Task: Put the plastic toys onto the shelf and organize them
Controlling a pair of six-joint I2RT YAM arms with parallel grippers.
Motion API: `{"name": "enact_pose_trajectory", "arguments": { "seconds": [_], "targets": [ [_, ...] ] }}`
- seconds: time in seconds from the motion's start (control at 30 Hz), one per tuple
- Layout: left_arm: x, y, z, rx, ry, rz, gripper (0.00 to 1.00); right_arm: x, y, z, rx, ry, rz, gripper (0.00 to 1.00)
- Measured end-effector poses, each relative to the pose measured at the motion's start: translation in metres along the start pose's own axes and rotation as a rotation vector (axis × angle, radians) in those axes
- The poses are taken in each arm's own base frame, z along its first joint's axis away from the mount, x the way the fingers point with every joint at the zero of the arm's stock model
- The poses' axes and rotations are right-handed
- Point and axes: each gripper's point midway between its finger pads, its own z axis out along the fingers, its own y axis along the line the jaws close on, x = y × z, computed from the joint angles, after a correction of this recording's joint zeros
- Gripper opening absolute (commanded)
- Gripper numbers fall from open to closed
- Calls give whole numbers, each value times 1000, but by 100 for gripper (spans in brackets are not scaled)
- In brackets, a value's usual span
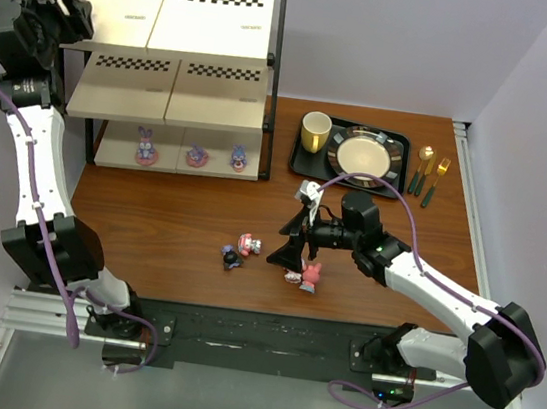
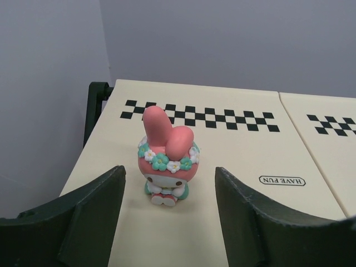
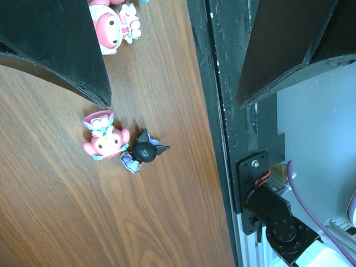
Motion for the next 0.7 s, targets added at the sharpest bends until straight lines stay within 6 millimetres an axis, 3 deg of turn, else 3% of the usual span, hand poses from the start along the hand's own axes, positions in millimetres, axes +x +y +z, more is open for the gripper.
{"name": "enact_pose_trajectory", "arguments": {
  "seconds": [0.33, 0.5, 0.6, 0.7],
  "targets": [
    [-8, -2, -8, -9, -16, -8, 84, 0, -1, 0, 8, 0, 0, 98],
    [-4, -12, -31, -9, -14, -62, 87, -1, -10, -3, 76, -3, 1, 98],
    [-5, -30, -55, 9, -16, -87, 88, -3, -17, -10, 144, -8, -1, 98],
    [-4, -73, -82, 88, -15, -104, 89, -2, -22, -16, 209, -4, 2, 98]
  ]
}}
